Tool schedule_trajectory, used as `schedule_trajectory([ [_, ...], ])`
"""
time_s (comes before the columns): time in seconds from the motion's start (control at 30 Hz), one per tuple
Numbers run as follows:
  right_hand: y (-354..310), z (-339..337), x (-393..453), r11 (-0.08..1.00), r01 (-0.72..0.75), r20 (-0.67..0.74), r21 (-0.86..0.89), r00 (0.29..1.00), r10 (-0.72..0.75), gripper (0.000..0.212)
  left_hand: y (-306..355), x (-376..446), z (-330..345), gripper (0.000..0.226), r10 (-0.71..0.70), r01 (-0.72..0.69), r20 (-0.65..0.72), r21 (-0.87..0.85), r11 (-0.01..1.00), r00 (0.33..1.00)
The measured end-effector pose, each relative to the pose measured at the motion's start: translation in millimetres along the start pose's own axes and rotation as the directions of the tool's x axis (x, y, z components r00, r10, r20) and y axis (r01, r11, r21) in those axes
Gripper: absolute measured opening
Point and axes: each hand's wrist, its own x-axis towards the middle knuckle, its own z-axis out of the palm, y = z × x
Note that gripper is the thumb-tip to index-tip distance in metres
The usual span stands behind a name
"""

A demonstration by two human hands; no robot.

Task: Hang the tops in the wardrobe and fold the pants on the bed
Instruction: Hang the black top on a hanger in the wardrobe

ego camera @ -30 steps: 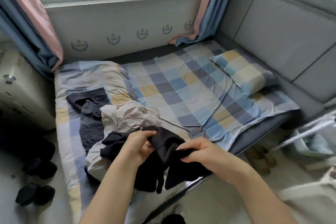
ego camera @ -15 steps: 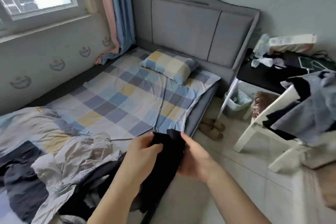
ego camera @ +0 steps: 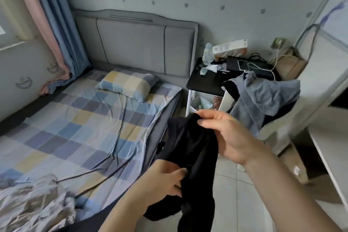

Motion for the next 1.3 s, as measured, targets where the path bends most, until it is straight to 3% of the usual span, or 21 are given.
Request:
schedule_trajectory([
  [0.07, -19.8, -22.1, -16.7, 0.997, 0.064, 0.006, -0.047, 0.998, -0.064, 0.022, 9.9, 15.5, 5.6, 0.041, -0.008, 0.007, -0.039, -0.025, 1.0, 0.999],
  [0.13, -36.5, -49.9, -37.9, 0.991, 0.109, 0.012, -0.073, 0.994, -0.108, 0.014, 18.2, 40.6, 11.7, 0.04, 0.062, -0.061, -0.241, 0.01, 0.998, 0.969],
  [0.2, -50.1, -78.0, -58.0, 0.989, 0.13, 0.002, -0.068, 0.992, -0.13, 0.014, 30.2, 70.1, 30.5, 0.032, 0.17, -0.133, -0.38, 0.122, 0.984, 0.909],
  [0.23, -54.3, -88.4, -64.7, 0.988, 0.142, -0.012, -0.063, 0.99, -0.143, 0.015, 35.8, 83.7, 42.6, 0.022, 0.194, -0.161, -0.384, 0.116, 0.98, 0.903],
  [0.27, -57.9, -97.3, -71.2, 0.986, 0.156, -0.042, -0.064, 0.986, -0.159, 0.015, 41.2, 99.4, 58.1, 0.015, 0.179, -0.16, -0.328, 0.085, 0.984, 0.928],
  [0.37, -66.2, -132.2, -89.7, 0.974, 0.213, -0.152, -0.083, 0.963, -0.223, 0.01, 60.5, 143.7, 120.0, 0.049, 0.027, -0.024, -0.018, 0.139, 0.99, 0.999],
  [0.5, -73.8, -165.6, -105.2, 0.962, 0.272, -0.275, -0.022, 0.923, -0.268, 0.005, 69.2, 181.5, 183.6, 0.064, -0.119, 0.039, 0.224, 0.334, 0.942, 0.967],
  [0.63, -85.2, -206.5, -130.0, 0.942, 0.33, -0.445, -0.064, 0.835, -0.323, 0.005, 72.5, 214.5, 221.3, 0.035, -0.157, 0.025, 0.24, 0.475, 0.879, 0.958],
  [0.73, -95.5, -237.9, -151.0, 0.927, 0.362, -0.554, -0.097, 0.754, -0.352, 0.008, 84.7, 244.6, 225.6, 0.03, -0.165, 0.112, 0.132, 0.341, 0.934, 0.977],
  [0.83, -105.0, -268.7, -166.6, 0.938, 0.257, -0.722, -0.234, 0.6, -0.344, 0.015, 112.2, 276.0, 222.5, 0.02, -0.103, 0.081, 0.122, 0.174, 0.981, 0.987],
  [0.9, -108.0, -292.1, -170.8, 0.937, 0.171, -0.797, -0.306, 0.492, -0.35, 0.033, 139.4, 293.5, 225.4, 0.015, -0.098, 0.096, 0.247, 0.022, 0.995, 0.964],
  [1.0, -106.2, -330.1, -170.8, 0.952, 0.075, -0.899, -0.298, 0.312, -0.306, 0.029, 185.3, 310.4, 238.9, 0.021, -0.122, 0.243, 0.497, -0.186, 0.952, 0.859],
  [1.07, -106.7, -352.5, -166.6, 0.973, 0.021, -0.954, -0.228, 0.197, -0.227, 0.021, 213.9, 321.7, 252.2, 0.029, -0.12, 0.288, 0.623, -0.176, 0.942, 0.773],
  [1.17, -110.5, -374.0, -162.0, 0.95, -0.224, -0.976, -0.217, 0.037, -0.214, 0.024, 256.0, 342.9, 275.3, 0.026, -0.149, 0.275, 0.703, -0.068, 0.959, 0.695],
  [1.2, -111.6, -377.9, -162.2, 0.911, -0.31, -0.961, -0.271, 0.04, -0.272, 0.026, 267.4, 351.0, 282.8, 0.017, -0.167, 0.282, 0.711, -0.046, 0.958, 0.683],
  [1.3, -113.3, -378.1, -160.3, 0.774, -0.495, -0.918, -0.395, 0.204, -0.339, 0.033, 296.4, 376.7, 303.9, 0.009, -0.19, 0.27, 0.706, -0.001, 0.963, 0.682],
])
